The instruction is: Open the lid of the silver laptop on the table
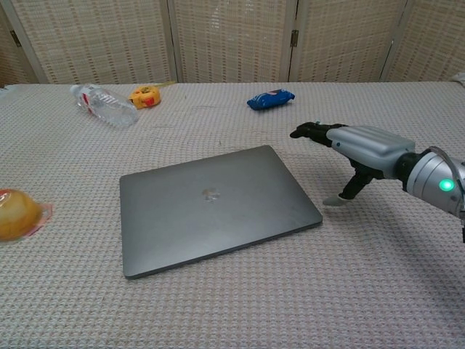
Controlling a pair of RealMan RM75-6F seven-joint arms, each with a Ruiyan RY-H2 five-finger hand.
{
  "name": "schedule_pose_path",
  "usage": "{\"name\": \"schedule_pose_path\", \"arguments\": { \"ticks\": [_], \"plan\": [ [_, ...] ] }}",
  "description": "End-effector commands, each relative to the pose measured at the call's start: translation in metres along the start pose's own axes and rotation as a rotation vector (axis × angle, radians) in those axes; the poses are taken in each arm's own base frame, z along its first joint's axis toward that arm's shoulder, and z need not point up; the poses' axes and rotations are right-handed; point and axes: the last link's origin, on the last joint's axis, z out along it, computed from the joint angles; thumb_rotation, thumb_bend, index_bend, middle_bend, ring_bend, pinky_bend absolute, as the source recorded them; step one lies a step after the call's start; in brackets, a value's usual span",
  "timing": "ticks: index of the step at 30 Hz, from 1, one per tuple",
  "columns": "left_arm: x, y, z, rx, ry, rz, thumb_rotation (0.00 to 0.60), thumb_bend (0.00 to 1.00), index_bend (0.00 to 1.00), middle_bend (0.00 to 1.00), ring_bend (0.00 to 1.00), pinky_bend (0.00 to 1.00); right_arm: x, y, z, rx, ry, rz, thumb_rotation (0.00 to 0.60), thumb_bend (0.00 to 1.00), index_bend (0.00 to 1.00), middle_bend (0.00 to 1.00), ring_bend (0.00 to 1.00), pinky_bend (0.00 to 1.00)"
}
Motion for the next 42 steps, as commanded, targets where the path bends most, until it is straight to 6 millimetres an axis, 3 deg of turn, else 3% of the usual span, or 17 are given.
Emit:
{"name": "schedule_pose_path", "arguments": {
  "ticks": [1,8,18,38,42],
  "plan": [
    [0.000,0.000,0.000,0.000,-0.002,-0.001,0.600,0.18,0.15,0.12,0.07,0.00,-0.003,-0.003,0.004,0.011,0.000,-0.006,0.600,0.14,0.00,0.00,0.00,0.00],
    [-0.002,-0.001,-0.001,0.007,-0.008,-0.001,0.600,0.19,0.15,0.12,0.07,0.00,-0.009,-0.008,0.008,0.034,-0.004,-0.026,0.600,0.14,0.00,0.00,0.00,0.00],
    [-0.004,-0.003,-0.002,0.010,-0.015,-0.004,0.600,0.19,0.15,0.12,0.07,0.00,-0.012,-0.034,0.008,0.130,0.019,-0.040,0.600,0.14,0.00,0.00,0.00,0.00],
    [-0.008,-0.008,-0.004,0.018,-0.021,-0.006,0.600,0.19,0.15,0.12,0.07,0.00,-0.018,-0.116,0.022,0.326,0.024,-0.086,0.600,0.14,0.00,0.00,0.00,0.00],
    [-0.006,-0.006,0.000,-0.003,-0.018,-0.009,0.600,0.19,0.15,0.12,0.07,0.00,-0.009,-0.112,0.014,0.327,0.045,-0.109,0.600,0.14,0.00,0.00,0.00,0.00]
  ]
}}
